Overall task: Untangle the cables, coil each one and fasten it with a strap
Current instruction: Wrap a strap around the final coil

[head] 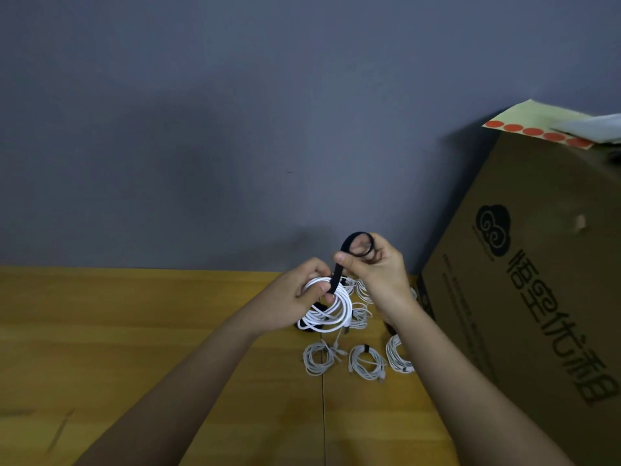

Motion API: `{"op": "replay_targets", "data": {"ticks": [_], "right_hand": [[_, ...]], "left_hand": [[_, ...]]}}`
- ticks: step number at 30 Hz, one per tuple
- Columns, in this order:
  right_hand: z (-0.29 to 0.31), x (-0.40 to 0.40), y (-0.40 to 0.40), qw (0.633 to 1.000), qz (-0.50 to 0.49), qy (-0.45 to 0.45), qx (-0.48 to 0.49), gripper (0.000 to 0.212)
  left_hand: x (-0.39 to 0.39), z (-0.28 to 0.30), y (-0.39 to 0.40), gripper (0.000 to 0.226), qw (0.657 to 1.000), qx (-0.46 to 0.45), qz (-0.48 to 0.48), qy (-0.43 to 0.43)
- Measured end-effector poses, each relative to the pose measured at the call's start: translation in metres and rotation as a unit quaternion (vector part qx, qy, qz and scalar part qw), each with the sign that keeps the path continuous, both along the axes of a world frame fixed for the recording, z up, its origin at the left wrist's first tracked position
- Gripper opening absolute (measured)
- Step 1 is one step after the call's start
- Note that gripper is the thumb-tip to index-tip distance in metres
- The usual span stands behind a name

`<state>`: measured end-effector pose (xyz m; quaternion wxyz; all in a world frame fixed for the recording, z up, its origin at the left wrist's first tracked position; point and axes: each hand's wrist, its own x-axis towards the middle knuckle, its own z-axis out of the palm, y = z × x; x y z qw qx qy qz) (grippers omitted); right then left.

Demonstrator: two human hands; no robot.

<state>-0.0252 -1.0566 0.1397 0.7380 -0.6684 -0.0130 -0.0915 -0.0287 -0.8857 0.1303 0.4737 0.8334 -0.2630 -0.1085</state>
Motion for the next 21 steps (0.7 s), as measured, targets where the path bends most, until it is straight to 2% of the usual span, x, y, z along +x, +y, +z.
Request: {"op": "replay_targets", "data": {"ticks": [6, 10, 13, 17, 19, 21], "right_hand": [[-0.002, 0.014, 0.002, 0.984, 0.077, 0.106, 0.118, 0.027], [-0.01, 0.014, 0.006, 0.974, 0.096, 0.159, 0.127, 0.02], [-0.013, 0.013, 0.007, 0.968, 0.104, 0.211, 0.084, 0.023], [-0.012, 0.01, 0.006, 0.95, 0.163, 0.264, 0.047, 0.022], [-0.011, 0.008, 0.001, 0.942, 0.181, 0.282, -0.017, 0.021], [-0.011, 0.01, -0.006, 0.949, 0.134, 0.257, -0.124, 0.024]], "left_hand": [[0.0, 0.003, 0.0, 0.008, 0.999, -0.034, -0.013, -0.027], [0.003, -0.001, -0.001, 0.006, 0.996, -0.056, 0.011, -0.069], [0.006, -0.003, -0.002, 0.011, 0.992, -0.067, 0.029, -0.103], [0.006, 0.0, -0.004, 0.009, 0.992, -0.08, 0.021, -0.1], [0.006, 0.001, -0.005, 0.011, 0.992, -0.074, 0.03, -0.102], [0.007, 0.003, -0.006, 0.009, 0.991, -0.056, 0.05, -0.11]]}}
